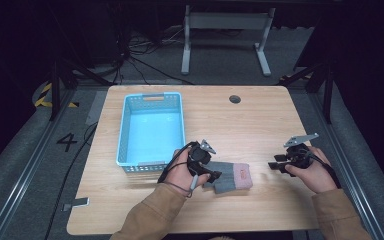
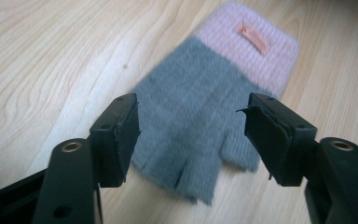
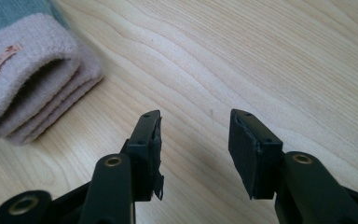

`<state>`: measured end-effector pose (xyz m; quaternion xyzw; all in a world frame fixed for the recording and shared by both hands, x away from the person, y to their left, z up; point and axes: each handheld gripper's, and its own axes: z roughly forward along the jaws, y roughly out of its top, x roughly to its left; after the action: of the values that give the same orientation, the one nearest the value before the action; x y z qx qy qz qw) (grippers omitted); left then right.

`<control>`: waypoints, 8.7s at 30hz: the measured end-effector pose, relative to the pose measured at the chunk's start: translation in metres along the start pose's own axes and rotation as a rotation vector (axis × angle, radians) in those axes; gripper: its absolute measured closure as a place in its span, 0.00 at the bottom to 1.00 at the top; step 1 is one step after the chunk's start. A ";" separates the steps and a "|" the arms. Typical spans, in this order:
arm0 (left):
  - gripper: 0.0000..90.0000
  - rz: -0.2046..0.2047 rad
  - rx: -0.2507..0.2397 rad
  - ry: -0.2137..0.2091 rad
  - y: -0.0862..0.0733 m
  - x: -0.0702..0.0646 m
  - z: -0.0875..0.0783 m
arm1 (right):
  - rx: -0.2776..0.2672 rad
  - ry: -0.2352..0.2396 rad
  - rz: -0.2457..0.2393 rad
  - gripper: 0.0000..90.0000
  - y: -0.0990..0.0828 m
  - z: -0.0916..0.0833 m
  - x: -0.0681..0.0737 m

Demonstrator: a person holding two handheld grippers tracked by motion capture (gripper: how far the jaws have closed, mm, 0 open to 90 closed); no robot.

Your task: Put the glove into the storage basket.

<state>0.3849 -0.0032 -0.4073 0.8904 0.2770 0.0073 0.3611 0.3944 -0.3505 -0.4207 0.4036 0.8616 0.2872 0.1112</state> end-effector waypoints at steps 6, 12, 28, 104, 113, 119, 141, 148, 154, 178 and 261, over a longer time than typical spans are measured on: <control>0.32 -0.001 0.017 -0.022 0.001 0.001 0.015 | -0.001 0.012 0.025 0.64 -0.006 -0.006 0.001; 0.30 0.027 0.032 -0.013 0.003 -0.003 0.030 | -0.010 0.015 0.034 0.64 -0.010 -0.012 0.001; 0.26 0.081 0.066 0.047 0.003 -0.010 0.048 | -0.013 0.040 0.025 0.64 -0.010 -0.012 0.003; 0.75 0.046 0.054 0.038 0.003 -0.029 0.031 | -0.071 0.020 0.036 0.66 -0.001 -0.021 -0.011; 0.75 0.024 0.013 0.056 0.009 -0.022 -0.004 | -0.088 0.040 0.016 0.66 0.014 -0.016 -0.014; 0.75 0.005 -0.007 0.052 0.009 -0.017 -0.018 | -0.085 0.054 0.003 0.66 0.024 -0.008 -0.014; 0.75 -0.057 -0.094 0.091 0.001 0.018 -0.080 | -0.078 0.061 -0.019 0.66 0.040 0.005 -0.015; 0.75 -0.074 -0.101 0.104 0.002 0.030 -0.094 | -0.073 0.063 -0.018 0.66 0.039 0.007 -0.015; 0.75 -0.077 -0.110 0.123 0.003 0.041 -0.105 | -0.071 0.060 -0.010 0.66 0.036 0.006 -0.015; 0.75 -0.109 -0.105 0.254 -0.002 0.102 -0.147 | -0.056 0.041 0.024 0.65 0.016 0.001 -0.018; 0.51 -0.131 -0.033 0.325 -0.021 0.172 -0.078 | -0.051 0.057 -0.018 0.61 0.005 -0.004 -0.006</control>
<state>0.5036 0.1445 -0.3951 0.8514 0.3893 0.1322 0.3256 0.3997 -0.3543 -0.4151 0.3845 0.8604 0.3193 0.0992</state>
